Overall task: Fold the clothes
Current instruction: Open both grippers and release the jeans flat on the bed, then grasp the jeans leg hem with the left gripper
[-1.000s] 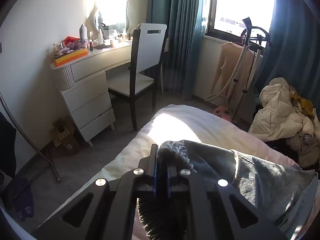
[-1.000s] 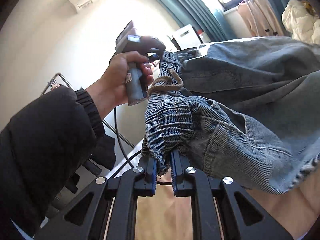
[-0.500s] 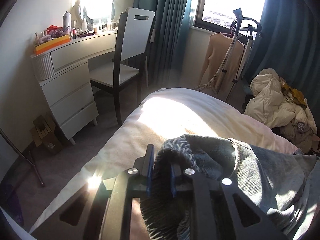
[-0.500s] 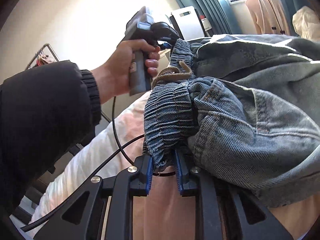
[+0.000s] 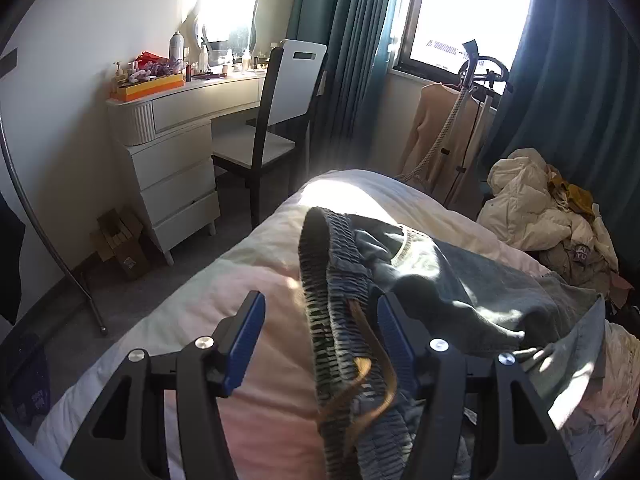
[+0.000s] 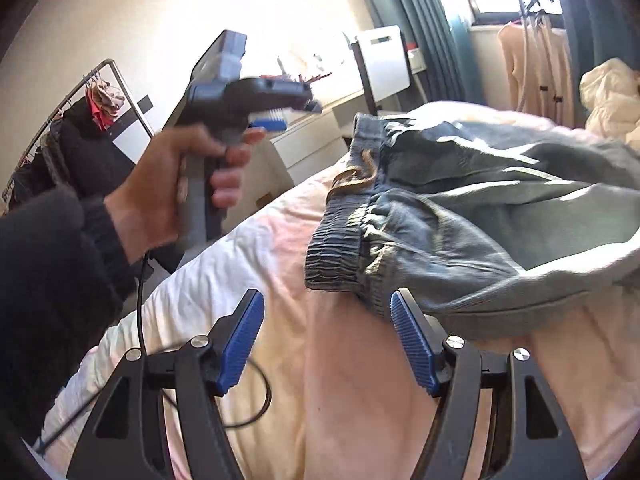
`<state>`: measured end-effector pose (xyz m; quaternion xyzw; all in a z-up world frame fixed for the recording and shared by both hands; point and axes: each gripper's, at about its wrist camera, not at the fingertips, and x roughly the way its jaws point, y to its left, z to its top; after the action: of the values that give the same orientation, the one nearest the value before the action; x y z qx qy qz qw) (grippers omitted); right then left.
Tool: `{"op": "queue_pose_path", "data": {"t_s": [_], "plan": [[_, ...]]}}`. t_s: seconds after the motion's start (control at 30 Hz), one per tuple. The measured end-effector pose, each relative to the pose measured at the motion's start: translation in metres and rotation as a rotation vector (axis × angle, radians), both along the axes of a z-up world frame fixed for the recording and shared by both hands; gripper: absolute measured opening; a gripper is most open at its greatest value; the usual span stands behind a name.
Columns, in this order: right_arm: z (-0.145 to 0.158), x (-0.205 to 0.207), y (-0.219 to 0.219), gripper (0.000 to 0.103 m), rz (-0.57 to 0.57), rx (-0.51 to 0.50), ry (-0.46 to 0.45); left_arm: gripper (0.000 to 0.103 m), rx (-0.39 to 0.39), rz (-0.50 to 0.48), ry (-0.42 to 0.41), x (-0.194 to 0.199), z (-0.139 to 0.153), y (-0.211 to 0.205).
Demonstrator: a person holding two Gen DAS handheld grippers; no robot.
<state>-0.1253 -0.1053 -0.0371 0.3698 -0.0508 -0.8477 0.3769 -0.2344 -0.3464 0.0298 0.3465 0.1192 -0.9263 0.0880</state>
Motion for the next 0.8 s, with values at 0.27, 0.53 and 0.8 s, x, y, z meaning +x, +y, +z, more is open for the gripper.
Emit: {"op": "queue_pose_path", "data": {"t_s": [0.27,0.53,0.8], "plan": [[0.078,0.049,0.111,0.067,-0.142,0.067,0.169,0.060,0.091,-0.090,0.130,0.065,0.021,0.109],[0.105,0.079,0.240,0.069,-0.293,0.141,0.233,0.060,0.107,-0.176,0.149,0.108,0.007,0.200],[0.062,0.072,0.330,0.069,-0.467,0.227,0.220,0.060,-0.054,-0.327,0.074,0.122,-0.031,0.289]]}}
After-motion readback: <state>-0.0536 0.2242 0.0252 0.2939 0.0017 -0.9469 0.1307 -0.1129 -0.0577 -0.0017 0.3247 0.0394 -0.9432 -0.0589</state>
